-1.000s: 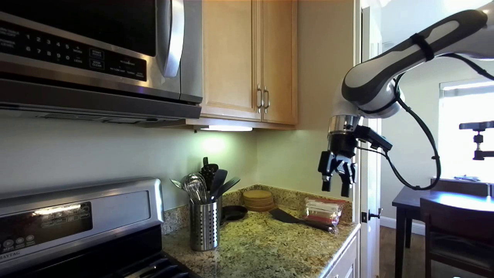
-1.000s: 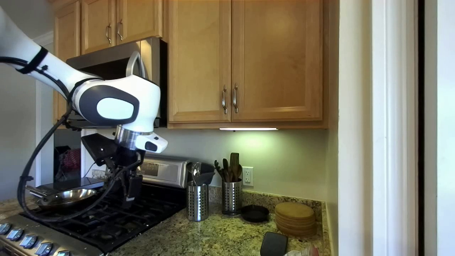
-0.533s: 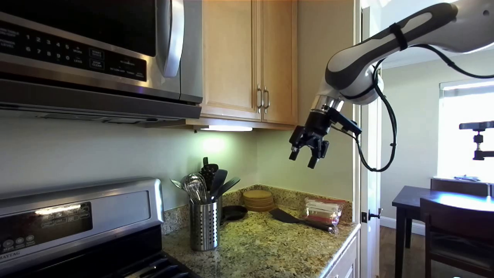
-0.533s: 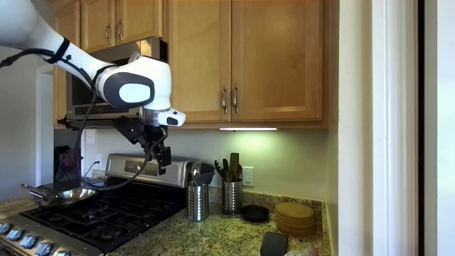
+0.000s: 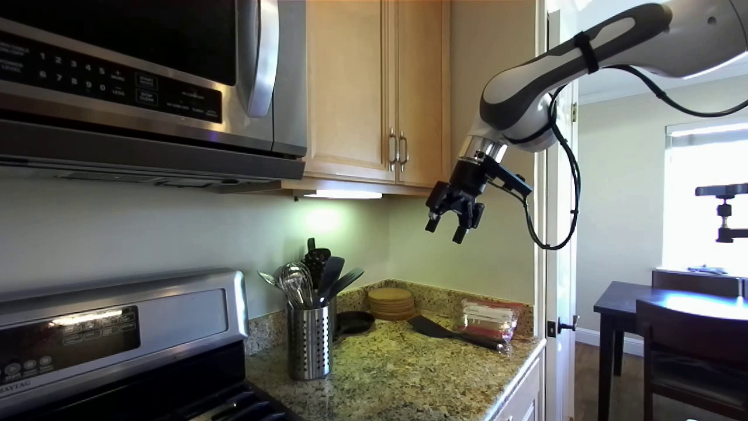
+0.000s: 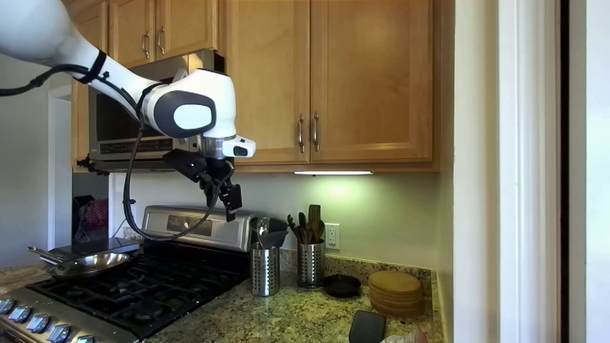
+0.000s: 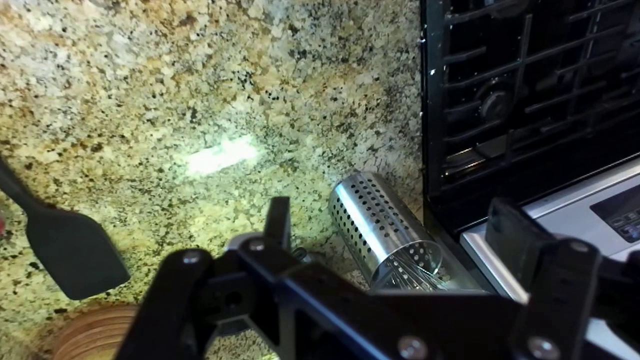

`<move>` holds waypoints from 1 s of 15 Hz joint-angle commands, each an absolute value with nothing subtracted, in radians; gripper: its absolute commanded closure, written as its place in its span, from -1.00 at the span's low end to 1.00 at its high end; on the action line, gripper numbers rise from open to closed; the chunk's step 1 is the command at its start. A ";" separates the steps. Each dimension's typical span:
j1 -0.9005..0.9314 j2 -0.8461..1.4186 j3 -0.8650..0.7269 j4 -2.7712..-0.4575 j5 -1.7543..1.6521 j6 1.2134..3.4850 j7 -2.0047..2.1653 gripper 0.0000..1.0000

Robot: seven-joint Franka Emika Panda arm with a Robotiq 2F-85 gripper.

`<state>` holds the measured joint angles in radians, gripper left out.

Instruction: Open the left cupboard door wide

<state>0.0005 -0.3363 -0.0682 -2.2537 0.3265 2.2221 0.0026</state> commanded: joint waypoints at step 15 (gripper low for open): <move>-0.030 -0.179 -0.084 -2.031 0.161 2.619 -0.063 -1.00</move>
<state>-0.0186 -0.2134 -0.0739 -2.0988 0.1858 2.5681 -0.0244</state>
